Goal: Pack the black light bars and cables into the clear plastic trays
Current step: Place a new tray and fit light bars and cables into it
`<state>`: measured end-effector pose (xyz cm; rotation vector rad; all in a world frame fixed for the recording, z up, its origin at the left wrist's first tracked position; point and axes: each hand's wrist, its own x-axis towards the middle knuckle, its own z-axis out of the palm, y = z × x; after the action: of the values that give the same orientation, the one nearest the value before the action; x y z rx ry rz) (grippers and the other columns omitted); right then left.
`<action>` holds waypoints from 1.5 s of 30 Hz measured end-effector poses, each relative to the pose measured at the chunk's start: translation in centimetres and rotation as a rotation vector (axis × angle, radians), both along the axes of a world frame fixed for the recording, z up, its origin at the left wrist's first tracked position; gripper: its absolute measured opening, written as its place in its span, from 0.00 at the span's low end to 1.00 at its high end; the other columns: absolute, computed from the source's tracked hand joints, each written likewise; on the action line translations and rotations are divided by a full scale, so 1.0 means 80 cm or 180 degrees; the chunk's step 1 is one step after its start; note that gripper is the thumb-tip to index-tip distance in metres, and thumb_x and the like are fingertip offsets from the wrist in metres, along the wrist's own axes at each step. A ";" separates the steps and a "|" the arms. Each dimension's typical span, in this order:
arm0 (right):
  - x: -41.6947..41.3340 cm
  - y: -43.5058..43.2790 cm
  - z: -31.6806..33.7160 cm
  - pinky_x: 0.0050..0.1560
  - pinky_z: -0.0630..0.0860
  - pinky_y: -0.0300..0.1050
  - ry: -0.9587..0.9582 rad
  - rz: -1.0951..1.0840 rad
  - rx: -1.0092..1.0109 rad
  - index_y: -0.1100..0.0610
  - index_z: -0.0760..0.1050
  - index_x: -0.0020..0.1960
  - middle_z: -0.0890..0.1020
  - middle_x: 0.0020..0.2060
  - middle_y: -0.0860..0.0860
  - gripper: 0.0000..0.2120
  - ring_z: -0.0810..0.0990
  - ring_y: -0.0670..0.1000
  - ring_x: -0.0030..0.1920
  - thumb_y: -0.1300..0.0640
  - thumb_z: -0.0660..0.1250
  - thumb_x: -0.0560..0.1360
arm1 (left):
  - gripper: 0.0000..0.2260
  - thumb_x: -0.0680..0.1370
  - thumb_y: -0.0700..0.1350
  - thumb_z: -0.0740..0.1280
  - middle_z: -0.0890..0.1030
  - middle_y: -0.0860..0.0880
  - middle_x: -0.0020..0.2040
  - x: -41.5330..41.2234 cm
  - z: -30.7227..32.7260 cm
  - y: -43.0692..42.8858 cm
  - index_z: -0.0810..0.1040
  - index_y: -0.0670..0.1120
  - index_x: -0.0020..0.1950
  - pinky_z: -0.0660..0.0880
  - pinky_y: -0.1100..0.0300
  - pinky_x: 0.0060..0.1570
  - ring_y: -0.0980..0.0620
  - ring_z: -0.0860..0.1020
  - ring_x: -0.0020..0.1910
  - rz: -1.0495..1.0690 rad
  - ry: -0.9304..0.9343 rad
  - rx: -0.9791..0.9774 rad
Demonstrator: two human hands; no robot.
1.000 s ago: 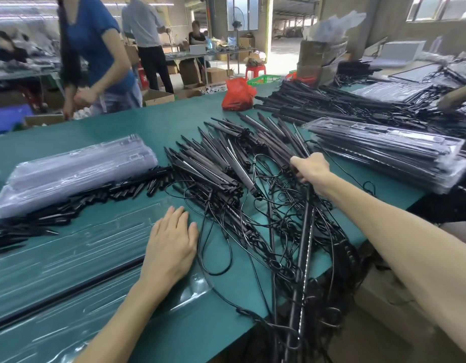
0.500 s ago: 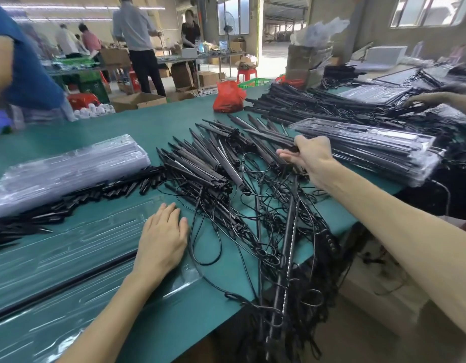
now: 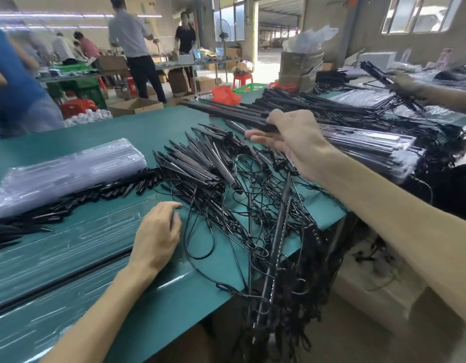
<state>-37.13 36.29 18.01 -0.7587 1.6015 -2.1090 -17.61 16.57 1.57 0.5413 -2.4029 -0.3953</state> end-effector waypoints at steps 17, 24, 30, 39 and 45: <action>0.178 -0.084 -0.101 0.46 0.83 0.56 0.0694 0.1524 0.0597 0.73 0.76 0.53 0.83 0.41 0.64 0.10 0.85 0.67 0.44 0.66 0.60 0.82 | 0.10 0.72 0.39 0.76 0.83 0.45 0.38 0.099 0.084 -0.006 0.80 0.46 0.50 0.75 0.51 0.32 0.39 0.82 0.36 0.0392 -0.0305 -0.1039; 0.124 -0.056 -0.138 0.53 0.73 0.39 0.3179 0.0137 0.1779 0.58 0.73 0.71 0.73 0.48 0.49 0.22 0.71 0.46 0.46 0.53 0.70 0.79 | 0.06 0.75 0.42 0.73 0.80 0.43 0.32 0.117 0.072 -0.022 0.77 0.45 0.49 0.68 0.54 0.29 0.38 0.76 0.27 0.0562 -0.0370 -0.0952; 0.089 -0.031 -0.154 0.56 0.75 0.49 0.4398 -0.0715 0.2320 0.54 0.78 0.64 0.76 0.49 0.53 0.17 0.73 0.54 0.52 0.66 0.69 0.78 | 0.10 0.73 0.38 0.75 0.79 0.43 0.30 0.122 0.089 -0.040 0.78 0.44 0.52 0.61 0.60 0.29 0.50 0.64 0.26 0.0658 -0.0214 -0.0924; 0.102 -0.059 -0.123 0.46 0.80 0.54 0.4251 -0.1291 0.1257 0.64 0.83 0.54 0.79 0.39 0.57 0.14 0.77 0.56 0.42 0.75 0.70 0.72 | 0.05 0.77 0.41 0.71 0.79 0.44 0.33 0.126 0.080 -0.024 0.78 0.45 0.51 0.72 0.51 0.31 0.43 0.74 0.29 0.0524 -0.0456 -0.0424; 0.110 -0.066 -0.135 0.52 0.78 0.53 0.4396 -0.0738 0.1425 0.62 0.82 0.58 0.80 0.45 0.55 0.16 0.76 0.56 0.49 0.75 0.67 0.75 | 0.08 0.78 0.43 0.70 0.80 0.46 0.37 0.119 0.073 -0.018 0.77 0.47 0.57 0.75 0.50 0.32 0.44 0.77 0.31 0.0372 -0.0673 -0.0317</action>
<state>-28.30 30.97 7.24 -2.1467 2.7158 -1.0873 -8.08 15.14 7.38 0.7048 -2.5604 -0.1736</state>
